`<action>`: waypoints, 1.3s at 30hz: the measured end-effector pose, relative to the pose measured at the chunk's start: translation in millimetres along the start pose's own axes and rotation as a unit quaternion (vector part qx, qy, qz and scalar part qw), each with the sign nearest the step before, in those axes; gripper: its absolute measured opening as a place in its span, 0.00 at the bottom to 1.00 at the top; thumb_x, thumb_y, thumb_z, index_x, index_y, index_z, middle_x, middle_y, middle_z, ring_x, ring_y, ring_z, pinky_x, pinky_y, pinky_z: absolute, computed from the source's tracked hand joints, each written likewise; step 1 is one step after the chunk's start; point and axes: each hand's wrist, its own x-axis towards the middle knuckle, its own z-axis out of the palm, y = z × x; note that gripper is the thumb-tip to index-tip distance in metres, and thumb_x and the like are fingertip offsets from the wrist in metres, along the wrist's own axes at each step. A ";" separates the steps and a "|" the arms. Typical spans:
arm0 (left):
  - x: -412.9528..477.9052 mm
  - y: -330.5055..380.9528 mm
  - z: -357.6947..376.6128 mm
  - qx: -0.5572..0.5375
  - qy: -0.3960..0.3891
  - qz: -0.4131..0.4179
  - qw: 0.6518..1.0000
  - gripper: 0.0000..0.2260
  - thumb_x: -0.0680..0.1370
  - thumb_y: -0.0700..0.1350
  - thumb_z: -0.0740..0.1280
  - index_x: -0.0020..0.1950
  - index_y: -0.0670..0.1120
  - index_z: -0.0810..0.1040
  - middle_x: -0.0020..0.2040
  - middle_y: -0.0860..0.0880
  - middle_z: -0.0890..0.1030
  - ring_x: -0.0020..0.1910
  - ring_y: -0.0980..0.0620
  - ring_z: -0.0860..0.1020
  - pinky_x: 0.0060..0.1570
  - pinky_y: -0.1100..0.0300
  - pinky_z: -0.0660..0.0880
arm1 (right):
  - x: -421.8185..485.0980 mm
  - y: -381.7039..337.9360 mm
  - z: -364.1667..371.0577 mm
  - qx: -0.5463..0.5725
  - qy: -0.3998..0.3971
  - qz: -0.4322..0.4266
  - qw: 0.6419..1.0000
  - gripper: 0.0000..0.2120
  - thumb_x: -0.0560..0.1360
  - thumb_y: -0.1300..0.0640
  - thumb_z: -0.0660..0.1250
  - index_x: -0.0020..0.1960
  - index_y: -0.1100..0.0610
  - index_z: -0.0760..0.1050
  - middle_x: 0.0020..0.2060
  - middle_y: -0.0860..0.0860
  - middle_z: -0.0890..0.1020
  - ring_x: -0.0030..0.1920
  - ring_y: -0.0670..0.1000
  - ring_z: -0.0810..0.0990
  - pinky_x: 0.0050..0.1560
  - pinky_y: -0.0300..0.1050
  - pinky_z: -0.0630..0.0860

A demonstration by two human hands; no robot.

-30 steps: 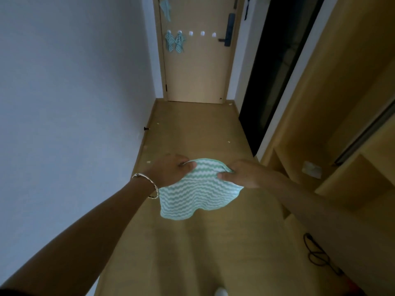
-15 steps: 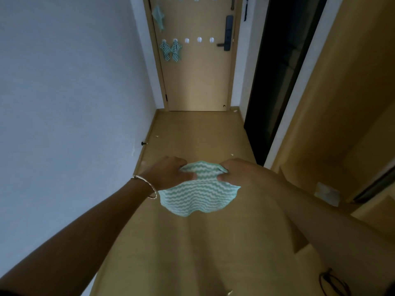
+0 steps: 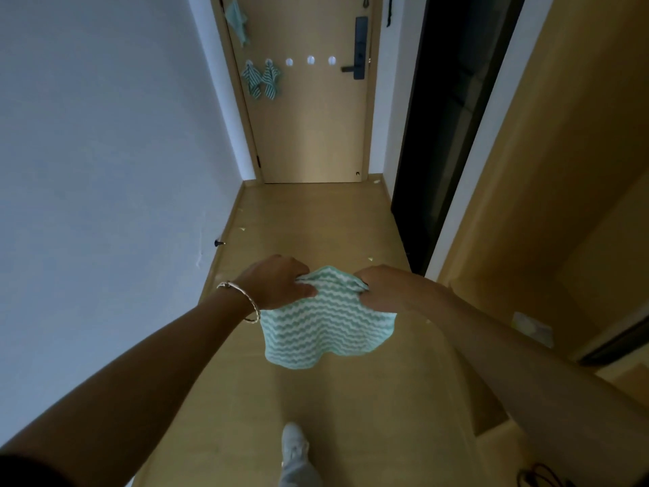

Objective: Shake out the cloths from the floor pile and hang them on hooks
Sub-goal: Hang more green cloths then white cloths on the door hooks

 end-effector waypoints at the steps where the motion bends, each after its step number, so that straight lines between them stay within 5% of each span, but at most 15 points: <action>1: 7.8 -1.6 -1.1 0.003 0.000 0.006 1.000 0.13 0.76 0.55 0.65 0.38 0.48 0.72 0.34 0.54 0.72 0.40 0.52 0.72 0.41 0.58 0.69 | 6.0 3.5 -3.7 0.000 0.000 0.004 1.000 0.08 0.76 0.58 0.59 0.47 0.51 0.76 0.48 0.51 0.80 0.51 0.54 0.79 0.57 0.52 0.76; 5: 44.1 -13.7 -7.2 0.013 -0.001 0.029 1.000 0.13 0.77 0.55 0.64 0.38 0.49 0.70 0.36 0.53 0.71 0.40 0.53 0.70 0.41 0.59 0.67 | 36.4 15.1 -24.2 -0.018 -0.004 0.020 1.000 0.14 0.77 0.57 0.59 0.59 0.59 0.76 0.52 0.55 0.80 0.53 0.55 0.79 0.58 0.53 0.76; 10: 106.6 -47.5 -20.4 -0.006 -0.010 0.050 0.999 0.14 0.77 0.54 0.64 0.38 0.46 0.72 0.33 0.54 0.70 0.38 0.52 0.71 0.39 0.60 0.65 | 92.5 26.0 -58.2 -0.028 -0.006 0.029 0.999 0.10 0.78 0.58 0.59 0.50 0.60 0.77 0.44 0.53 0.79 0.47 0.54 0.79 0.50 0.49 0.76; 13: 151.2 -73.6 -37.7 -0.011 -0.014 0.065 0.998 0.13 0.77 0.54 0.64 0.38 0.47 0.72 0.35 0.53 0.71 0.38 0.53 0.71 0.39 0.60 0.64 | 135.7 27.6 -88.4 -0.029 -0.006 0.036 0.999 0.15 0.78 0.61 0.58 0.33 0.53 0.67 0.33 0.47 0.72 0.34 0.44 0.70 0.34 0.37 0.67; 22: 267.9 -167.9 -89.4 -0.047 -0.004 0.060 0.997 0.13 0.78 0.52 0.64 0.40 0.44 0.73 0.37 0.50 0.74 0.38 0.52 0.72 0.32 0.62 0.64 | 274.3 13.1 -164.1 -0.055 0.012 0.036 0.998 0.17 0.77 0.62 0.58 0.31 0.49 0.62 0.31 0.44 0.67 0.31 0.41 0.66 0.31 0.36 0.61; 31: 350.3 -217.1 -106.2 -0.051 -0.014 0.060 0.997 0.14 0.78 0.52 0.64 0.43 0.41 0.77 0.37 0.50 0.74 0.38 0.51 0.73 0.32 0.63 0.64 | 367.9 29.7 -199.8 -0.082 -0.018 0.038 0.996 0.12 0.77 0.60 0.58 0.36 0.52 0.68 0.38 0.47 0.74 0.45 0.51 0.74 0.46 0.45 0.72; 36: 406.6 -240.6 -113.8 -0.027 -0.027 0.058 0.998 0.14 0.78 0.52 0.64 0.42 0.42 0.75 0.38 0.49 0.74 0.39 0.51 0.71 0.37 0.60 0.63 | 430.9 53.5 -226.8 -0.068 -0.034 0.029 0.997 0.12 0.77 0.59 0.59 0.56 0.61 0.77 0.54 0.57 0.80 0.54 0.56 0.78 0.56 0.51 0.74; 39: 450.5 -258.1 -125.4 -0.023 -0.031 0.041 0.998 0.13 0.78 0.52 0.64 0.38 0.46 0.71 0.36 0.50 0.72 0.38 0.52 0.71 0.36 0.59 0.63 | 477.9 72.1 -252.1 -0.062 -0.038 0.012 0.997 0.14 0.77 0.59 0.59 0.58 0.64 0.77 0.55 0.59 0.80 0.55 0.58 0.78 0.57 0.54 0.75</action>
